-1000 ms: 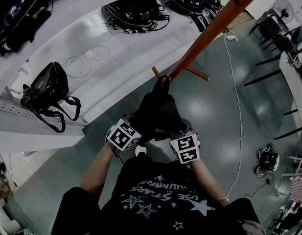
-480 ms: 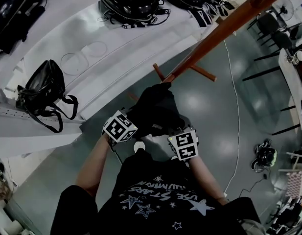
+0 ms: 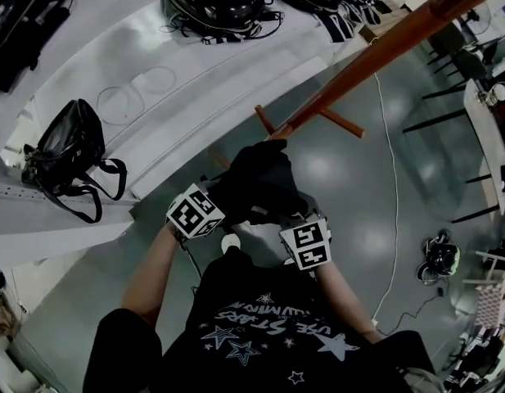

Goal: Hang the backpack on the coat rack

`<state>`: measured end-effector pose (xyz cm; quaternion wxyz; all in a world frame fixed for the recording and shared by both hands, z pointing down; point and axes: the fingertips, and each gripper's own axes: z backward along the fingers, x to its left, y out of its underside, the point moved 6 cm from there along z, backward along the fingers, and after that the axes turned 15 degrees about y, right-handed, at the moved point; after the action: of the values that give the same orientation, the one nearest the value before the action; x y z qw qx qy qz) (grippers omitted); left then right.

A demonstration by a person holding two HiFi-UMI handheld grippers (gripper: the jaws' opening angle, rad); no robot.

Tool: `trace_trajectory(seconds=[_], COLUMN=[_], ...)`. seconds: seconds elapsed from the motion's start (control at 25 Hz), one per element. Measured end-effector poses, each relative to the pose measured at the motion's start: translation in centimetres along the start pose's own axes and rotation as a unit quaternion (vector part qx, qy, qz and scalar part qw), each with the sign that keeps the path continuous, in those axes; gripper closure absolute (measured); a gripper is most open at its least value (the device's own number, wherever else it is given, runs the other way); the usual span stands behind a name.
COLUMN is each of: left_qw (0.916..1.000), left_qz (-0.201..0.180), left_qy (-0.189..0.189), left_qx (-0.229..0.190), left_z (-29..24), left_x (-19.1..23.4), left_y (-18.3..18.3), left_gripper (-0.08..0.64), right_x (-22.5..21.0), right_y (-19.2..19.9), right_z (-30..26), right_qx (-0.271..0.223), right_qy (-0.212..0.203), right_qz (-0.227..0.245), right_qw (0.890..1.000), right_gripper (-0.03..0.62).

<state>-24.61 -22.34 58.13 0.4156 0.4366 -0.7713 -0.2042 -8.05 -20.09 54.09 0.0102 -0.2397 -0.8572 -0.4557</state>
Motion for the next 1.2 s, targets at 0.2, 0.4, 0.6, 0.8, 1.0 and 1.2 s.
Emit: trace_trajectory(seconds=[0.2,0.4,0.6,0.8,1.0,1.2], left_qw=[0.9989,0.9974,0.9965,0.9962,0.9952,0.9944], left_qz=[0.029,0.045,0.048,0.045,0.054,0.055], left_qy=[0.010,0.021,0.032,0.039,0.041,0.047], left_qx=[-0.036,-0.052,-0.061,-0.062,-0.070,-0.077], left_z=[0.5,0.8,1.1,0.9,1.4,2.4], left_x=[-0.4,-0.6,-1.0,-1.4,-1.3,-1.4], left_y=[0.1,-0.3,-0.6,-0.9,-0.7,-0.7], left_gripper=[0.482,0.483,0.483,0.483,0.485,0.485], right_x=[-0.3,-0.7,-1.6,-4.1,-5.6,-5.1], right_y=[-0.5,-0.4,1.5,2.4,-1.5,-2.8], right_z=[0.2,0.7,3.3,7.1,7.7,8.1], right_qx=[-0.010,-0.007,0.018,-0.002,-0.057,-0.039], right_qy=[-0.009,-0.035,-0.084,-0.112,-0.105,-0.181], right_qz=[0.011,0.026,0.055,0.038,0.029,0.046], right_qw=[1.000,0.999,0.995,0.993,0.992,0.982], right_gripper=[0.487,0.414,0.329,0.358,0.445,0.467])
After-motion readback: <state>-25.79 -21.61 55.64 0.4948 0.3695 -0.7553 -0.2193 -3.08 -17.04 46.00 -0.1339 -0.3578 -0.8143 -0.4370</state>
